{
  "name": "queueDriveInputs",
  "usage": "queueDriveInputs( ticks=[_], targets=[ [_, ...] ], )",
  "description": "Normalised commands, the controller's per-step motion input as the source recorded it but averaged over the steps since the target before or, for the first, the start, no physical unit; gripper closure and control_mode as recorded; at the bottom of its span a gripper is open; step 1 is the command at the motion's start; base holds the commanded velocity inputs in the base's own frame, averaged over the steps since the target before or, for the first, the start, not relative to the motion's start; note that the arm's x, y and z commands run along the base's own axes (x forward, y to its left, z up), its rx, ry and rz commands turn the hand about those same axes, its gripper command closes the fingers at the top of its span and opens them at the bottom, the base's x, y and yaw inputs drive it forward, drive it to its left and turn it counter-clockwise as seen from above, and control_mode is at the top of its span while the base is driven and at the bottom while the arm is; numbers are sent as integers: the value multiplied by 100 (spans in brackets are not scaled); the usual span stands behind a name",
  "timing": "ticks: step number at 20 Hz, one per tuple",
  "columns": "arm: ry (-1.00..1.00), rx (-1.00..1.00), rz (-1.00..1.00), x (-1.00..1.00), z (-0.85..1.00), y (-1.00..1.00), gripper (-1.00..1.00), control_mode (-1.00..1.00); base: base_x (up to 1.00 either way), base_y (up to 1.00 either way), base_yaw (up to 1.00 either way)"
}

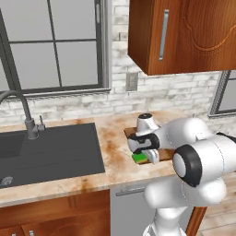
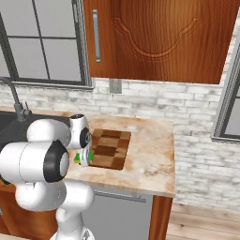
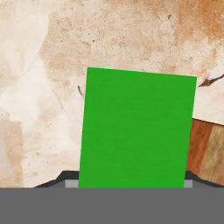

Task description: Pick up the sponge from the counter and clean the cutting board by briefly scrubbing or pressing down on the cutting board. Once finished, release the sponge.

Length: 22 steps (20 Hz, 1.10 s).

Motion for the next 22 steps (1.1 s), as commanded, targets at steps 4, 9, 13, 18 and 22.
queueDriveInputs(
  ticks=[4, 9, 13, 18, 22],
  targets=[
    [5, 4, 0, -85, -32, -17, 100, -100, 0, 0, 0],
    [7, 4, 0, -76, -24, -21, 100, -100, 0, 0, 0],
    [3, 6, -7, -43, 3, -44, 100, -100, 0, 0, 0],
    [5, 7, -17, -3, 34, -58, 100, -100, 0, 0, 0],
    [6, 6, -20, 7, 41, -63, 100, -100, 0, 0, 0]
  ],
)
